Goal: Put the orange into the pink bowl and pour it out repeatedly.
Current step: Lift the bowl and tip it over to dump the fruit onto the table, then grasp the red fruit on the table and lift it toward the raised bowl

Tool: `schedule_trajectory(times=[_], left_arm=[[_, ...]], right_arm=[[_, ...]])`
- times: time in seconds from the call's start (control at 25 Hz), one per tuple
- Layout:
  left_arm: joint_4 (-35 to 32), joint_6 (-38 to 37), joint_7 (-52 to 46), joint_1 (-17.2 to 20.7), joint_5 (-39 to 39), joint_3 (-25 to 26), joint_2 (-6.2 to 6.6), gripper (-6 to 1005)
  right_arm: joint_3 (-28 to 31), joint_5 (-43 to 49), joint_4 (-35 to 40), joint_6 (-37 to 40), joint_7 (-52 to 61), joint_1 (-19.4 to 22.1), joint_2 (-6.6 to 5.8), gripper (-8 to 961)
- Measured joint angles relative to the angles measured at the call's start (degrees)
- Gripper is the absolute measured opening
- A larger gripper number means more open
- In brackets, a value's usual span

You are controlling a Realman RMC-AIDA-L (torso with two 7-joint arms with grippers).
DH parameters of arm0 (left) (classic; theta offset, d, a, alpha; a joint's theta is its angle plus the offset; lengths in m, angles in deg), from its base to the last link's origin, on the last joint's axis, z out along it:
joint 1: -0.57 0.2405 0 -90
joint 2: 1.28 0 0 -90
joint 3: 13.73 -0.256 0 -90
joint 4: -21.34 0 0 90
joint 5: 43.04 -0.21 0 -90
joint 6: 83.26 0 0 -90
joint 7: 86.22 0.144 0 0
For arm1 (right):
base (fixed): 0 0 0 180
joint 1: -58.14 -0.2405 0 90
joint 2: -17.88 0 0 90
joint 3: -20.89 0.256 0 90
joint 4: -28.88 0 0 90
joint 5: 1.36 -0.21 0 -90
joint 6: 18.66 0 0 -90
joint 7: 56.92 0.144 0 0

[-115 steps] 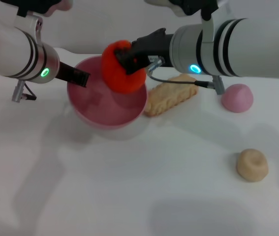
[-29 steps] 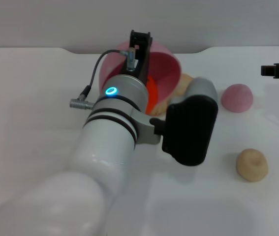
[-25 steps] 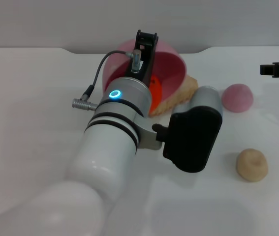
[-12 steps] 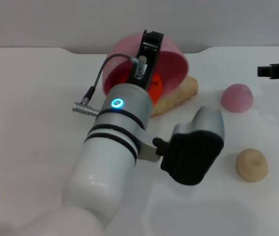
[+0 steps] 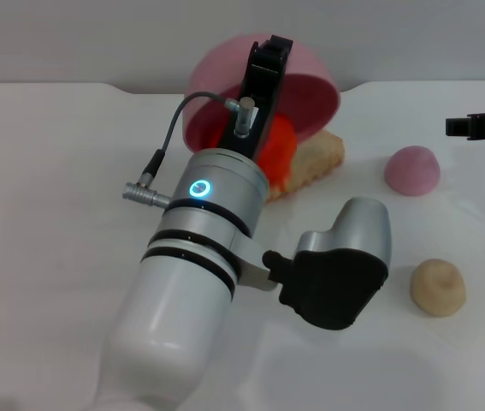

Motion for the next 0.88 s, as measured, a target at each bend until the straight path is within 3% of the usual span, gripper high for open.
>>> schedule_trajectory(times=[0.28,0.44,0.6,0.64,0.68,0.72,0.76,0.88], left_arm=[[0.0,-0.1,-0.3,0.1,0.5,-0.1,0.00,42],[-4.3,-0.4,-3.3,-0.2,7.8,3.2,0.00,42],[-13.6,1.7,-8.1,-2.0,29.7,15.5,0.06,42],[-13.6,1.7,-8.1,-2.0,29.7,15.5,0.06,42],[-17.0,4.1,-7.2,-2.8,40.6,20.9,0.36,42],[-18.3,5.7,-6.2,-3.2,46.1,24.1,0.50,42],[-18.3,5.7,-6.2,-3.2,46.1,24.1,0.50,42],[-20.2,14.8,-3.9,-5.2,63.3,37.9,0.63,42]], right_arm=[[0.0,0.0,0.2,-0.3,0.0,-0.1,0.00,550],[0.0,0.0,0.2,-0.6,0.0,0.0,0.01,549],[0.0,-0.1,0.1,-0.6,-0.5,-0.1,0.08,548],[0.0,-0.2,0.1,-0.6,-0.5,-0.1,0.08,548],[0.0,-0.3,0.1,-0.7,-0.5,-0.1,0.09,547],[0.0,-0.3,0.2,-0.7,-0.6,-0.2,0.09,547],[0.0,-0.4,0.3,-0.7,-0.6,-0.2,0.09,547],[-0.2,-0.4,0.7,-1.1,-0.7,-0.5,0.09,546]])
